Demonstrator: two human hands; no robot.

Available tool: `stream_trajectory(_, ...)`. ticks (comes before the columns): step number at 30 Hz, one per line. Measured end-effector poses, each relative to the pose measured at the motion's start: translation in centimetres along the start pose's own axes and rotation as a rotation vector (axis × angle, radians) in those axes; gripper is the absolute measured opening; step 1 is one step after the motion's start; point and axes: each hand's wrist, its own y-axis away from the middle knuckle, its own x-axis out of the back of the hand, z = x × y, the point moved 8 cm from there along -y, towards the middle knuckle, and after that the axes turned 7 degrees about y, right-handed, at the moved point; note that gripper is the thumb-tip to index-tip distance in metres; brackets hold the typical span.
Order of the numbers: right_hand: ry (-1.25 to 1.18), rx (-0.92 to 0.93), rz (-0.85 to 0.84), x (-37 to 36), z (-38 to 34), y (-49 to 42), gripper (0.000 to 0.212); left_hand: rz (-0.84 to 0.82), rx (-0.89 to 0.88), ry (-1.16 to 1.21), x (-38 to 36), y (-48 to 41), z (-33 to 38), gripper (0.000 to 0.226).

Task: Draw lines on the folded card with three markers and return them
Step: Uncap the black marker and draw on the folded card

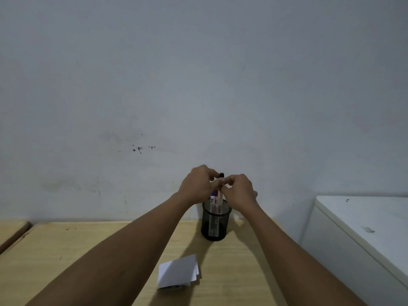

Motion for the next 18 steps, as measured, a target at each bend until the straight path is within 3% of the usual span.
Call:
stream_trajectory(5,-0.185,0.135,-0.052,4.2,-5.0,3.7,0.031,0.115,-0.007,0.241,5.7,2.8,4.2,0.023)
stream_trajectory(9,-0.212,0.185,-0.175,5.2,-7.9,7.1,0.018,0.208,0.026,0.392,9.8,5.3,6.0,0.021)
stream_trajectory(15,-0.265,0.265,-0.162,6.4,-11.1,10.5,0.015,0.238,0.016,0.541,13.1,8.4,7.4,0.021)
stream_trajectory(18,-0.248,0.279,-0.106,6.6,-12.0,11.2,0.029,0.294,0.007,0.543,14.0,9.3,7.2,0.021)
